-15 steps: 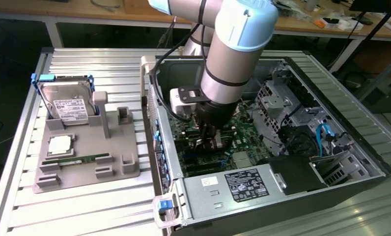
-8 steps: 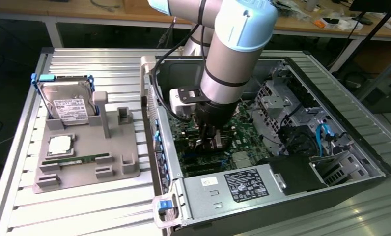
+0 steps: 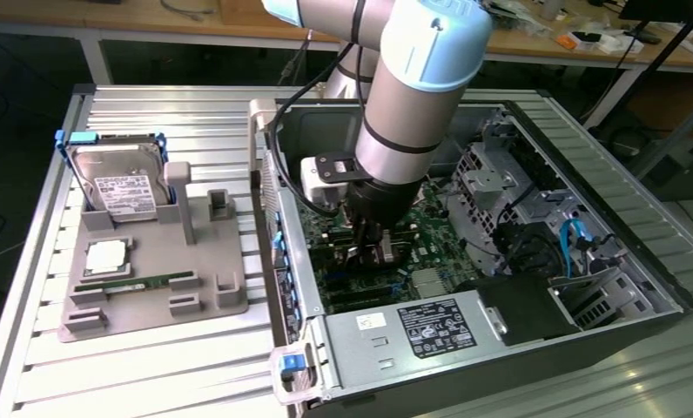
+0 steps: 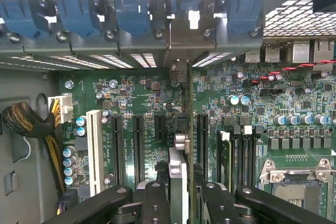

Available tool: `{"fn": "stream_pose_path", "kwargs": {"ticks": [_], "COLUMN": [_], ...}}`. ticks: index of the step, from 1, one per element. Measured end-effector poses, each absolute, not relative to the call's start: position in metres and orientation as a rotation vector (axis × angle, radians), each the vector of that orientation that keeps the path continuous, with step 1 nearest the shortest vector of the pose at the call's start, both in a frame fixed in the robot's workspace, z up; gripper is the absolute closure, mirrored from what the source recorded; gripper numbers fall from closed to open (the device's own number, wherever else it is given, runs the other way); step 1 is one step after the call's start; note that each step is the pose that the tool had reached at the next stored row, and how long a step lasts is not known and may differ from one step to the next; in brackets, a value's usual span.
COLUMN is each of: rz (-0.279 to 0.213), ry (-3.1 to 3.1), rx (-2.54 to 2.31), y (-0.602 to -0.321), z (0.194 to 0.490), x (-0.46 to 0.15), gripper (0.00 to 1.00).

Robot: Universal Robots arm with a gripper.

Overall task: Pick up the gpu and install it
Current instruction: 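Insert the gpu into the slot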

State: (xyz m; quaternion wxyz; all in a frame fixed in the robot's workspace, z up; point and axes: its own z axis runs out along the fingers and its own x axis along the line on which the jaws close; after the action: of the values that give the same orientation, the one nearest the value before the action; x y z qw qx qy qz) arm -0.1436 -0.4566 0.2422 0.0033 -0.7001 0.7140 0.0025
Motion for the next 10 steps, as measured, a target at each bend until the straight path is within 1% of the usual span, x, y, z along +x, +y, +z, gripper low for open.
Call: {"fn": "stream_pose_path", "kwargs": {"ticks": [9, 10], "rz": [0.008, 0.008], "ry": [2.238, 2.238], "rx": [-2.195, -2.195], "y": [-0.4566, -0.4566], "z": [0.2421, 0.2421], "x": [-0.1436, -0.1436], "gripper": [0.72, 0.65]}}
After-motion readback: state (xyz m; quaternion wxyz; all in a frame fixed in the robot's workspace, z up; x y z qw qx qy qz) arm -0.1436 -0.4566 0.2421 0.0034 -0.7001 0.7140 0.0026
